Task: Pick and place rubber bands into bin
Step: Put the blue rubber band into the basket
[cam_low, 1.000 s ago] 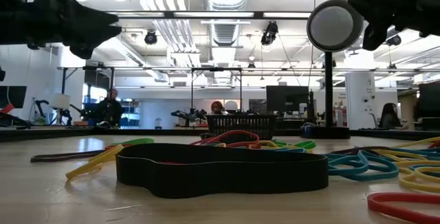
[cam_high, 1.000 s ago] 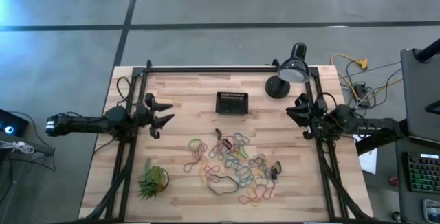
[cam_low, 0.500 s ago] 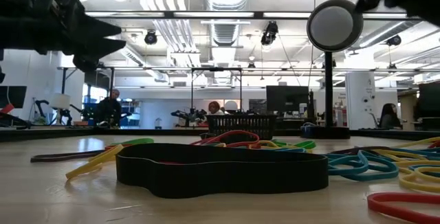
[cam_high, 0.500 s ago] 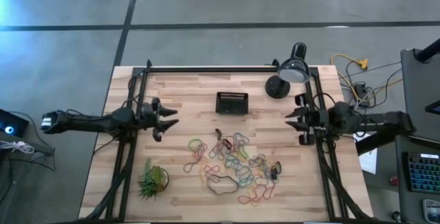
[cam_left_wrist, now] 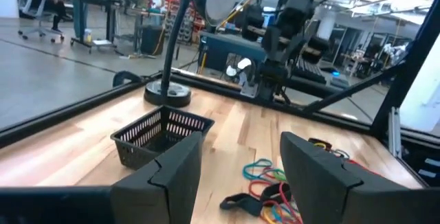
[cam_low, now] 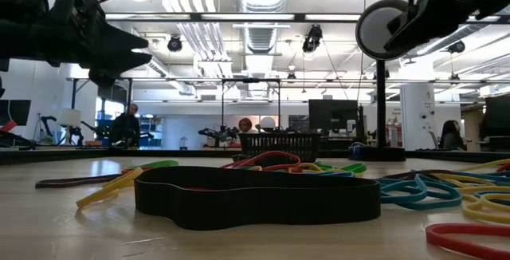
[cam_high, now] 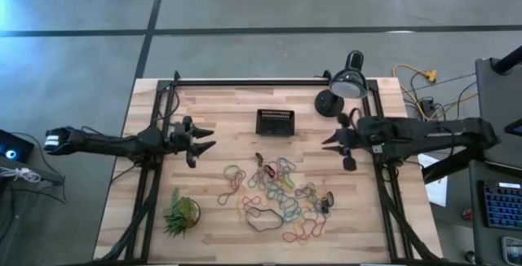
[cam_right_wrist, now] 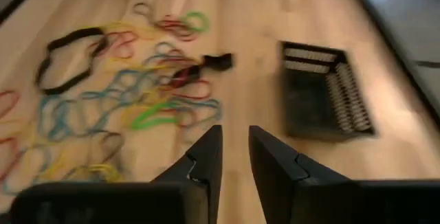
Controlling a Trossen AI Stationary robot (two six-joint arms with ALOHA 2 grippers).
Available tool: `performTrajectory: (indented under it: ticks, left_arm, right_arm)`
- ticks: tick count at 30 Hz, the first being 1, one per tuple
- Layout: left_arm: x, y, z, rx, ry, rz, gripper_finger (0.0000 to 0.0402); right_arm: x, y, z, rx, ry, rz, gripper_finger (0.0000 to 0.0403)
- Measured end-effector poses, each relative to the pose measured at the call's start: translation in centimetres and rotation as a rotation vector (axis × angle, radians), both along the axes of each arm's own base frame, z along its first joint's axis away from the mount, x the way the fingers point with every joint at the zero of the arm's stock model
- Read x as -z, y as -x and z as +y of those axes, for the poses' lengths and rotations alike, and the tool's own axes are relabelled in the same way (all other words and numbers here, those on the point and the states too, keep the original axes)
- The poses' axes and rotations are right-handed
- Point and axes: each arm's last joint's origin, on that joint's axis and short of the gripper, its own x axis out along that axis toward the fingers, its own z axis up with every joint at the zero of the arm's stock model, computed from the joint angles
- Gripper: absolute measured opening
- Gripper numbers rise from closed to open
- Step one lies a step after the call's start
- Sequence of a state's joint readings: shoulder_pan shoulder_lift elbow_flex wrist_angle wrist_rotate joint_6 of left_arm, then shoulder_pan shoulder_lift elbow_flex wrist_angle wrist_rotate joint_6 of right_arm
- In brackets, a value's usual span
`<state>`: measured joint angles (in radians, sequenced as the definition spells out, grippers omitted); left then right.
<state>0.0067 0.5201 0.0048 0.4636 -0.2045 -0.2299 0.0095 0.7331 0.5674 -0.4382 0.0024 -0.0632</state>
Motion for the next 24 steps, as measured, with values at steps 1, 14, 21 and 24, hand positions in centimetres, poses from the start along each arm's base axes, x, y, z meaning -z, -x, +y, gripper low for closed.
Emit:
performTrajectory:
  ticks: [1, 14, 21, 24]
  left_arm:
    - [0.2, -0.1, 0.0, 0.000, 0.001, 0.015, 0.0183]
    - [1.3, -2.1, 0.0, -0.002, -0.004, 0.044, 0.0183]
    - [1.6, -2.9, 0.0, -0.001, -0.011, 0.014, 0.0183]
    - [1.8, -3.2, 0.0, 0.001, -0.033, 0.017, 0.0183]
  right_arm:
    - [0.3, -0.5, 0.3, -0.013, -0.006, 0.037, 0.0068]
    - [3.0, -6.2, 5.5, -0.111, 0.191, 0.322, 0.0068]
    - [5.6, -8.4, 6.0, -0.059, 0.250, 0.333, 0.0068]
    - [6.7, -9.4, 6.2, -0.060, 0.249, 0.322, 0.0068]
